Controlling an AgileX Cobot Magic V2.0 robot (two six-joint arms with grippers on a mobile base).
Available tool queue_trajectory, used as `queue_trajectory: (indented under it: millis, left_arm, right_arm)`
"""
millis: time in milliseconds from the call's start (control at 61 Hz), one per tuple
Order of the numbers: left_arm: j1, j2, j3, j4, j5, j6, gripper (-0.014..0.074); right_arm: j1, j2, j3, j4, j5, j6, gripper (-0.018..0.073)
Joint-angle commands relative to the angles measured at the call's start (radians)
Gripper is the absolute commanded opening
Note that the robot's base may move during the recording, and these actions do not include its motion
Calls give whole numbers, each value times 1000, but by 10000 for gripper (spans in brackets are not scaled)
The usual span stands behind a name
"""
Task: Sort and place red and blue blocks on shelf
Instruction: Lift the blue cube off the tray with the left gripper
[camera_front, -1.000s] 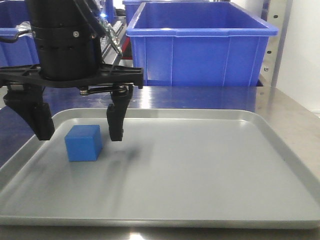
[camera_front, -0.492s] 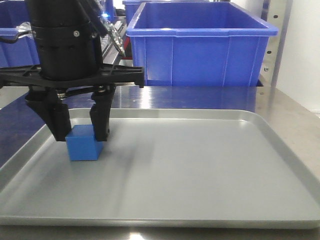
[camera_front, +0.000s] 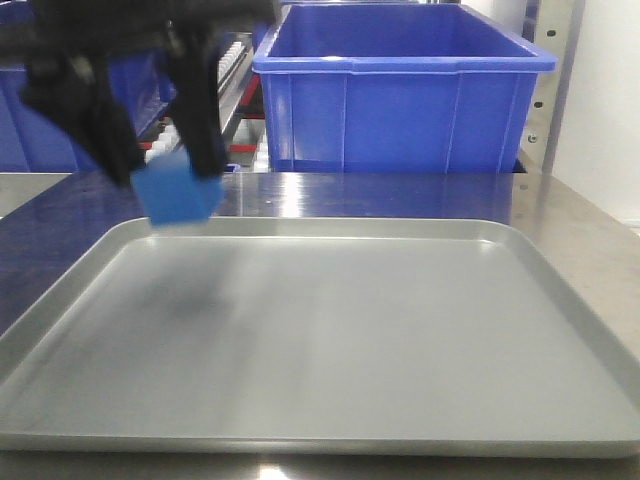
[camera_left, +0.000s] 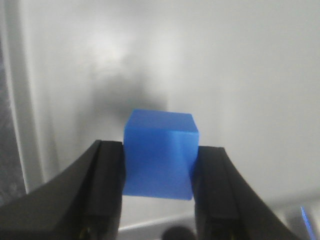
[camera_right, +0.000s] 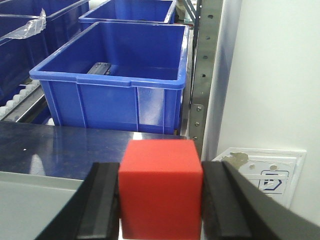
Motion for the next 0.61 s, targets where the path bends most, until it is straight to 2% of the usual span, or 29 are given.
queue_trajectory:
  millis: [0,82,164,459,590]
  left_arm:
    - [11,-104,5,-85,-54,176,134]
    - [34,-174,68,-147,-100,276,134]
    - [60,-237,135,-188,-162,325,134]
    - [200,-520,409,-188,-455,329,134]
    - [256,-636,506,-169,-543,333,134]
  right_arm:
    - [-5,10,-26,0,-79,-1,78]
    - [-5,10,-26,0,-79,-1,78]
    - [-5,10,-26,0,-79,-1,78]
    - [-5,10,-26,0,-79,-1,78]
    - [-5,10,-26,0,-79,-1,78]
